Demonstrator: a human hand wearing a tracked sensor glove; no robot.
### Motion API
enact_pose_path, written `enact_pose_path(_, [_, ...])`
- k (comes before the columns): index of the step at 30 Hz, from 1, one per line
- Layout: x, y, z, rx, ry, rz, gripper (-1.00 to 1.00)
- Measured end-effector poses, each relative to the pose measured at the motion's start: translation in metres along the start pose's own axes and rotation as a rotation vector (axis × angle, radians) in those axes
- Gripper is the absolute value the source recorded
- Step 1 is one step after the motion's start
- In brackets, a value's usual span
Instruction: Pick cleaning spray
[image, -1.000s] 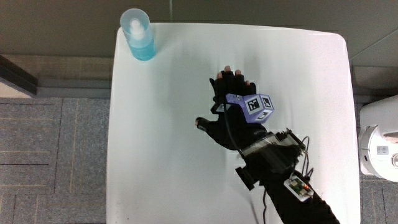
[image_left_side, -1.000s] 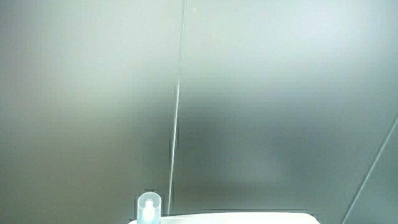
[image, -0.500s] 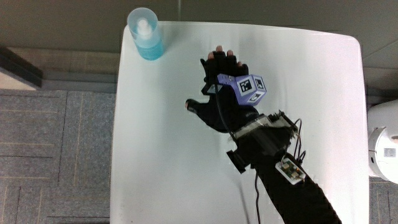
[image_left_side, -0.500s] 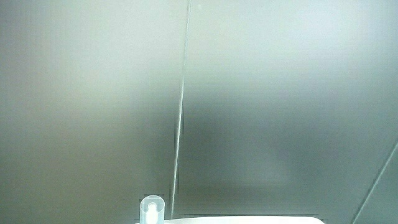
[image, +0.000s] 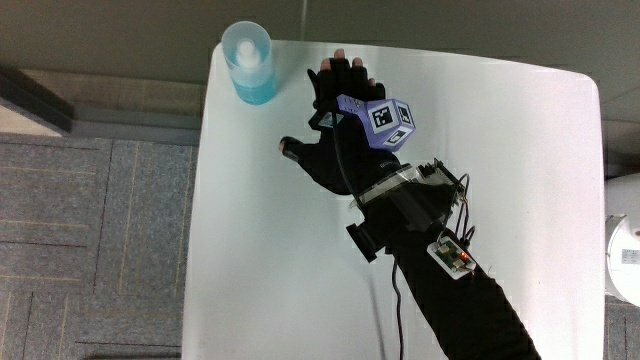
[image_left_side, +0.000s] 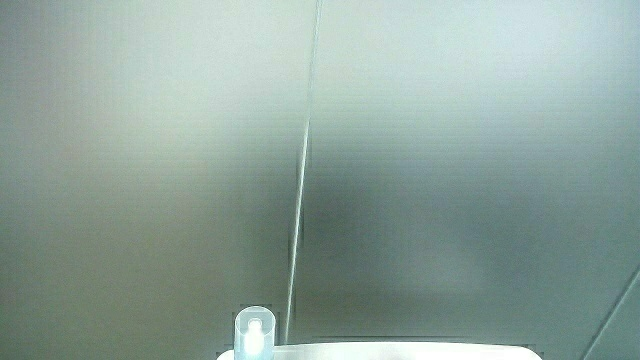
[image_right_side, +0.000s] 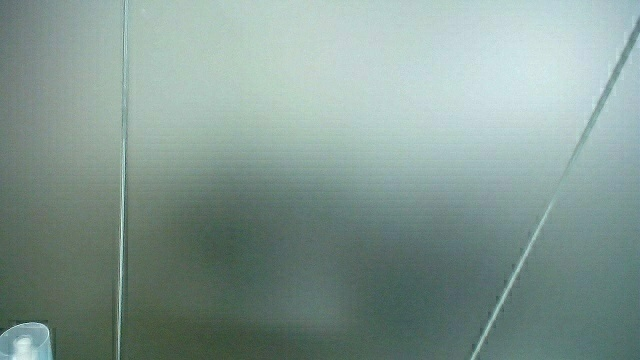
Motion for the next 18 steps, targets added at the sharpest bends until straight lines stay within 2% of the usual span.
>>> enact_pose_path(1, [-0.001, 0.0, 0.001, 0.006, -0.003, -0.001, 0.0])
enact_pose_path(2, [0.005, 0.002, -0.001, -0.03, 0.008, -0.022, 0.0])
enact_pose_path(10, [0.009, -0.004, 0.003, -0.023, 0.398, -0.007, 0.0])
enact_pose_path(11, [0.008, -0.005, 0.003, -0.028, 0.41, -0.023, 0.0])
enact_pose_path(12, [0.006, -0.005, 0.003, -0.028, 0.41, -0.013, 0.0])
enact_pose_path(13, [0.007, -0.006, 0.001, 0.009, 0.411, -0.015, 0.0])
enact_pose_path(14, [0.007, -0.004, 0.003, -0.027, 0.423, -0.004, 0.0])
enact_pose_path(15, [0.005, -0.005, 0.004, -0.031, 0.425, -0.022, 0.0])
enact_pose_path(16, [0.007, -0.005, 0.001, 0.006, 0.437, -0.012, 0.0])
enact_pose_path(17, [0.007, -0.003, 0.003, -0.029, 0.451, 0.0, 0.0])
enact_pose_path(18, [0.01, -0.001, 0.001, -0.025, 0.466, 0.021, 0.0])
